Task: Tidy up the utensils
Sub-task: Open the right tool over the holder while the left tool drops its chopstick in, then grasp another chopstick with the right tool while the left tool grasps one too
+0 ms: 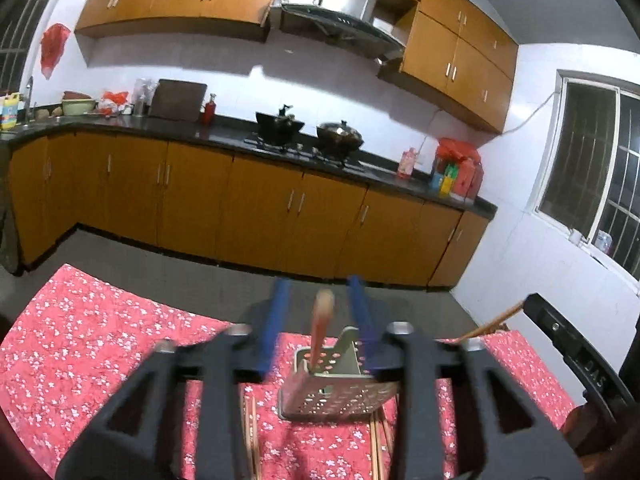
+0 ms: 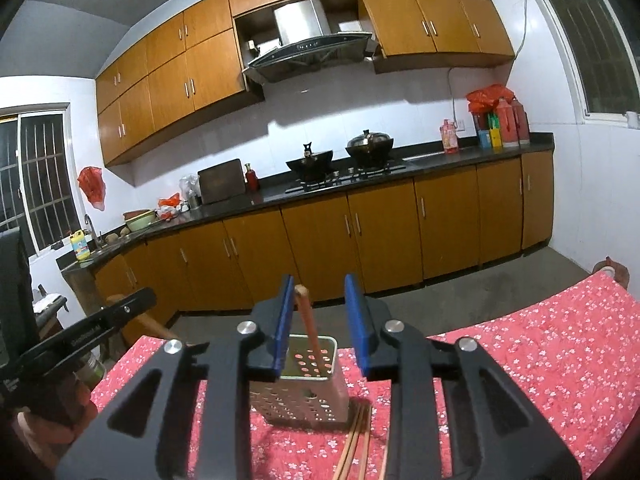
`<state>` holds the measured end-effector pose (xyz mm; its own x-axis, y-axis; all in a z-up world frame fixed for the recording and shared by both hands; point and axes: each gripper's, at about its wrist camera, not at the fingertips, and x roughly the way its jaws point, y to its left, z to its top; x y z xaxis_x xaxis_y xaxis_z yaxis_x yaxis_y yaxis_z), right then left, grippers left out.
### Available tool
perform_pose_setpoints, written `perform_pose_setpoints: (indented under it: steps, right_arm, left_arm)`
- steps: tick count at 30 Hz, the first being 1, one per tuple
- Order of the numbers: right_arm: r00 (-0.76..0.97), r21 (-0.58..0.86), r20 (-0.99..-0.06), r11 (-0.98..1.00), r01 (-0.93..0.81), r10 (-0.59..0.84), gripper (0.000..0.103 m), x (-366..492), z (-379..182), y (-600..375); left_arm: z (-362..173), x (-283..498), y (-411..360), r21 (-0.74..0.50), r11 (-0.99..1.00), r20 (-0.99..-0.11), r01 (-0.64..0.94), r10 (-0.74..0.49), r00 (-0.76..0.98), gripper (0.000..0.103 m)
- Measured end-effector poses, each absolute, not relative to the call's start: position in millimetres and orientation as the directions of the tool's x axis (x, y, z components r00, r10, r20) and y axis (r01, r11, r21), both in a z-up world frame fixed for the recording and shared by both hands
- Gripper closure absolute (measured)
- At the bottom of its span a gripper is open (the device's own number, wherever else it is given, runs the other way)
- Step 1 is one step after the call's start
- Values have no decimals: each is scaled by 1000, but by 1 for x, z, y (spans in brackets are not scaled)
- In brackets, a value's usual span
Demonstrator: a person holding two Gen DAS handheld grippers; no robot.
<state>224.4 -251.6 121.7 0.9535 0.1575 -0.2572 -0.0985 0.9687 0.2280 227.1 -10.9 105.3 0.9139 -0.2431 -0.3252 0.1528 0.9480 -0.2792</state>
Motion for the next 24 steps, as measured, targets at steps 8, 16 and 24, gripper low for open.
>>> perform_pose_setpoints:
  steps: [8,16,24]
  right_arm:
    - [968,220,-219,973,-71,120,75,184,125,-267]
    - [835,225,-545,972,62,72,75,189,25,-291]
    - [637,231,-755,972,34,157,83,198,-69,-260]
  left_arm:
    - [115,203,14,-319,937,-275,143,-235,932,63]
    - [72,182,32,-266,963,-400,49,-156,903,63]
    - [-27,184,35,-170,985,-657,16,-126,743,63]
